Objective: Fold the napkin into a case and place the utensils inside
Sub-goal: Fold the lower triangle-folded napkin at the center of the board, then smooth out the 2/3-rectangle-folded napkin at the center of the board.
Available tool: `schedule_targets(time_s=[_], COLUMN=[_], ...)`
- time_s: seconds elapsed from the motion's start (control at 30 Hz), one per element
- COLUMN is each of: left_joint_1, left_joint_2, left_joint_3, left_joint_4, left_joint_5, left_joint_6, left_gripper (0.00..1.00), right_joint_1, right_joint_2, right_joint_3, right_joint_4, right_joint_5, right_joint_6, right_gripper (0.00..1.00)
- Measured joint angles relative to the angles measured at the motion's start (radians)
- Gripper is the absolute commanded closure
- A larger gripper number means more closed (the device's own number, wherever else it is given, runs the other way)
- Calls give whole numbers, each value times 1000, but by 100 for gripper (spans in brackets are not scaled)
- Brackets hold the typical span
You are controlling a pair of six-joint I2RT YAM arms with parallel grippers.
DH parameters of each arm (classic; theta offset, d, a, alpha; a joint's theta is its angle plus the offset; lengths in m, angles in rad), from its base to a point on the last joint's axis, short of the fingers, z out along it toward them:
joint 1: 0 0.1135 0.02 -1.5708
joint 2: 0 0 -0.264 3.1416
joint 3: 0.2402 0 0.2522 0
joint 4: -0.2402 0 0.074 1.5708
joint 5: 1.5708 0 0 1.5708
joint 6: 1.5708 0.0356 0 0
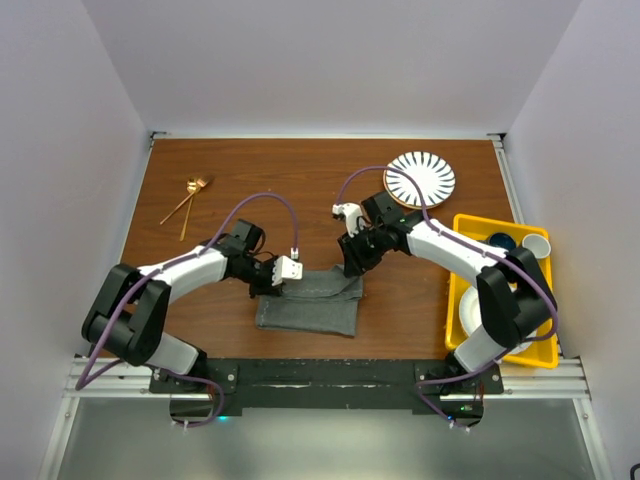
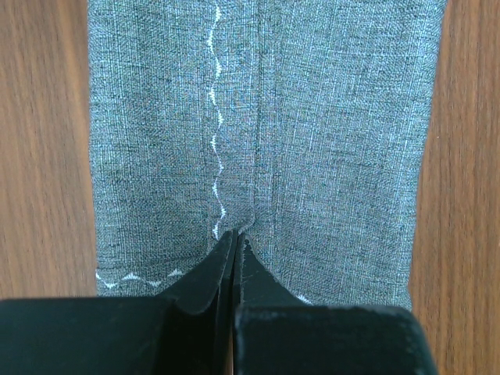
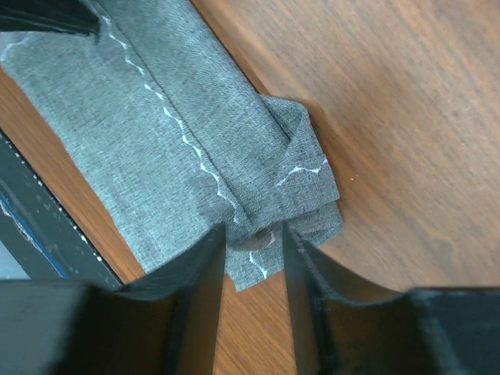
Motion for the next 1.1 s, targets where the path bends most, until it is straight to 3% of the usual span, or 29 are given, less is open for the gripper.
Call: schedule_targets(time_s=[0.17,0.57,0.77,1.03,1.1], left_joint_1=[0,-1,-1,0,2], left_joint_2=[-13,-59,-59,11,25], left_joint_3=[-14,-35,-42,5,18], left_joint_4=[15,-21,-11,13,21], left_joint_5=[-2,-23,-32,-43,-45], left_joint_6=[-7,-50,-89,-198,-212], left_gripper=[100,100,100,99,89], right_joint_1=[0,22,29,12,-3], right_joint_2=[24,31,153,313,343], right_joint_3=[4,-46,-47,166,215], right_joint_4=[-14,-20,6,-45,-43], right_joint_5=[3,-11,-7,4,18], right_joint_6=[25,50,59,71,52], right_gripper=[100,100,100,100,100])
